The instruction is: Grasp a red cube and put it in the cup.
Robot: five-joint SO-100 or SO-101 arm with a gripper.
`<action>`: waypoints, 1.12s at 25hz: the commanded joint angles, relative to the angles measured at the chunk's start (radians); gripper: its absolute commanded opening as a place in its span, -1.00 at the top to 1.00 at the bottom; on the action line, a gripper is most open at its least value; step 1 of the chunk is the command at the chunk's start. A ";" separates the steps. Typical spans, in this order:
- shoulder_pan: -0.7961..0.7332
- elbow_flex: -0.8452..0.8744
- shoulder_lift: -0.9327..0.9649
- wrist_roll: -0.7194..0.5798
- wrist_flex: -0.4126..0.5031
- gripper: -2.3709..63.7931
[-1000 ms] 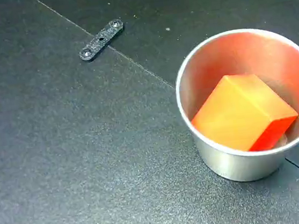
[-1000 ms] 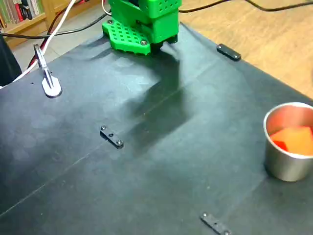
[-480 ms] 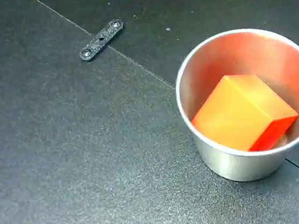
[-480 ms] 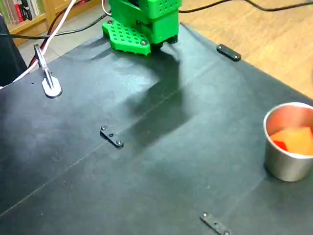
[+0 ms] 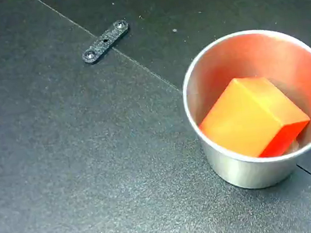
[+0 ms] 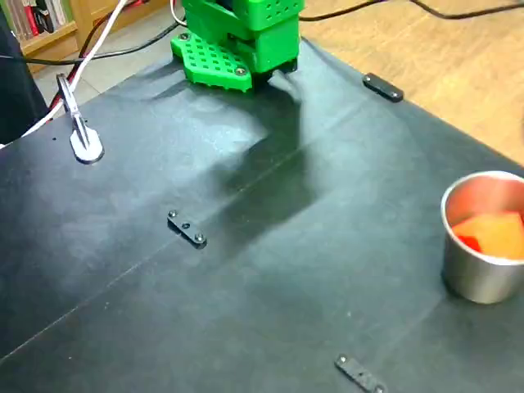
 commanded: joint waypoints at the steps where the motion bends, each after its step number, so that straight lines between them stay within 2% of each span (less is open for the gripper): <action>1: -0.002 0.002 0.002 -0.005 0.061 0.07; 28: -0.006 0.002 -0.014 0.008 0.061 0.07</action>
